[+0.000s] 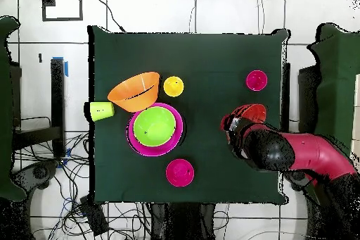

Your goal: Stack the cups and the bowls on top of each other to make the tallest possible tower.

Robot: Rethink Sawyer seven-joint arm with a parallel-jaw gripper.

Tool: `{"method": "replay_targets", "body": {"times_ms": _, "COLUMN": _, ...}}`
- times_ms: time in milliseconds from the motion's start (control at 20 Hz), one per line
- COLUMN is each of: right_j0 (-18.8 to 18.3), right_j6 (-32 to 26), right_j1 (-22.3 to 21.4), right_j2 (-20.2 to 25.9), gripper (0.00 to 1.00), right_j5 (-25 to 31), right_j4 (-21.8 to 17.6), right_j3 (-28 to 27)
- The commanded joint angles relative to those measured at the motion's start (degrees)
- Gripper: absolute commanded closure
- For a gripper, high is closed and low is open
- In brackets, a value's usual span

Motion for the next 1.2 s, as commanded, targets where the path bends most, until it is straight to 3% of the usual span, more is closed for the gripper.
{"method": "replay_targets", "body": {"times_ms": 50, "right_j0": 6.19, "right_j6": -1.87, "right_j1": -2.93, "right_j2": -5.71, "gripper": 1.0, "right_j5": 7.98, "right_j4": -2.89, "right_j3": -2.12}}
{"method": "replay_targets", "body": {"times_ms": 300, "right_j0": 10.51, "right_j6": 0.42, "right_j1": 1.84, "right_j2": -8.0, "gripper": 1.0, "right_j5": 7.93, "right_j4": -2.23, "right_j3": -8.54}}
{"method": "replay_targets", "body": {"times_ms": 650, "right_j0": 15.03, "right_j6": -2.1, "right_j1": 8.27, "right_j2": -8.72, "gripper": 1.0, "right_j5": 11.26, "right_j4": 0.63, "right_j3": -20.92}}
{"method": "replay_targets", "body": {"times_ms": 1200, "right_j0": 19.27, "right_j6": -4.92, "right_j1": 11.12, "right_j2": -7.36, "gripper": 1.0, "right_j5": 21.14, "right_j4": 4.28, "right_j3": -33.71}}
